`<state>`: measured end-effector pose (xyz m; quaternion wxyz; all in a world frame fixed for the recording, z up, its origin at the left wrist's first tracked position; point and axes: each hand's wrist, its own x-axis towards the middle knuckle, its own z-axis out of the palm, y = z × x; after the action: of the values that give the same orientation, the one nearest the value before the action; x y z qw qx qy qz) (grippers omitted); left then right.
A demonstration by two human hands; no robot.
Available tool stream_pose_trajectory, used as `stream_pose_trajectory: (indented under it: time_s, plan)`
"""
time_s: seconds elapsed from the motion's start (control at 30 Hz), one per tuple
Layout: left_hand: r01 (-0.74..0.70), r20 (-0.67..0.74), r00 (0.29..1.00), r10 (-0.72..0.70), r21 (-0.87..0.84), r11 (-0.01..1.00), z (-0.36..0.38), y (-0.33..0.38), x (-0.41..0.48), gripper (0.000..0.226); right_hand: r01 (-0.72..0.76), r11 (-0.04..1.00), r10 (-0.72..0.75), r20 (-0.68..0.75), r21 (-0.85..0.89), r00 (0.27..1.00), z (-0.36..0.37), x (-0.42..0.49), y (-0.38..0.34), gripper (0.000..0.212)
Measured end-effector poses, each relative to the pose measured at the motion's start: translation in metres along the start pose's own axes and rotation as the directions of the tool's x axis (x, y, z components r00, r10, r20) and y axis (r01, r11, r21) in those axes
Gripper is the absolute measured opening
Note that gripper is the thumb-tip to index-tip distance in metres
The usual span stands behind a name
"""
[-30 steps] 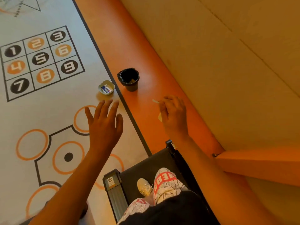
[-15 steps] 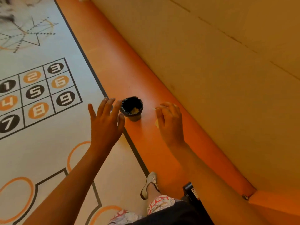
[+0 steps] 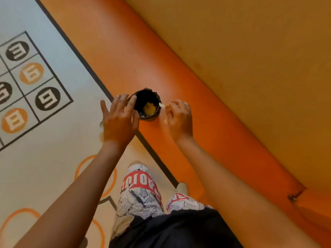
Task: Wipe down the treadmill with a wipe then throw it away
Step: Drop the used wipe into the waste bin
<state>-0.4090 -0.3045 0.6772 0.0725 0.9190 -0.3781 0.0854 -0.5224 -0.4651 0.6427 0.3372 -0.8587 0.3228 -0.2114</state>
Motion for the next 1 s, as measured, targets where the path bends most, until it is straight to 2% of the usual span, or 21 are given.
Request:
stream_pose_trajectory:
  time_s: [0.1, 0.2, 0.4, 0.57, 0.77, 1.0]
  plan:
    - [-0.025, 0.02, 1.0, 0.025, 0.014, 1.0, 0.016, -0.04, 0.036, 0.047, -0.105, 0.994, 0.105, 0.031, -0.021, 0.994, 0.034, 0.034, -0.001, 0.031]
    - [-0.096, 0.041, 0.995, 0.096, 0.008, 0.995, 0.043, -0.081, 0.074, 0.049, -0.138, 0.989, 0.141, 0.048, -0.055, 0.989, 0.077, 0.062, 0.004, 0.033]
    - [-0.142, 0.079, 0.987, 0.142, -0.017, 0.99, 0.074, -0.125, 0.129, 0.048, -0.234, 0.969, 0.241, 0.091, -0.076, 0.966, 0.133, 0.095, 0.001, 0.031]
    - [-0.126, 0.086, 0.988, 0.128, -0.026, 0.992, 0.106, -0.143, 0.147, 0.048, -0.249, 0.966, 0.257, 0.119, -0.073, 0.959, 0.173, 0.122, 0.002, 0.034]
    - [-0.078, 0.214, 0.974, 0.08, -0.017, 0.997, 0.184, -0.158, 0.153, 0.051, -0.267, 0.961, 0.276, 0.147, -0.073, 0.95, 0.241, 0.149, 0.025, 0.031]
    - [-0.034, 0.26, 0.965, 0.042, -0.034, 0.999, 0.263, -0.173, 0.155, 0.05, -0.266, 0.959, 0.28, 0.192, -0.096, 0.94, 0.313, 0.174, 0.058, 0.032]
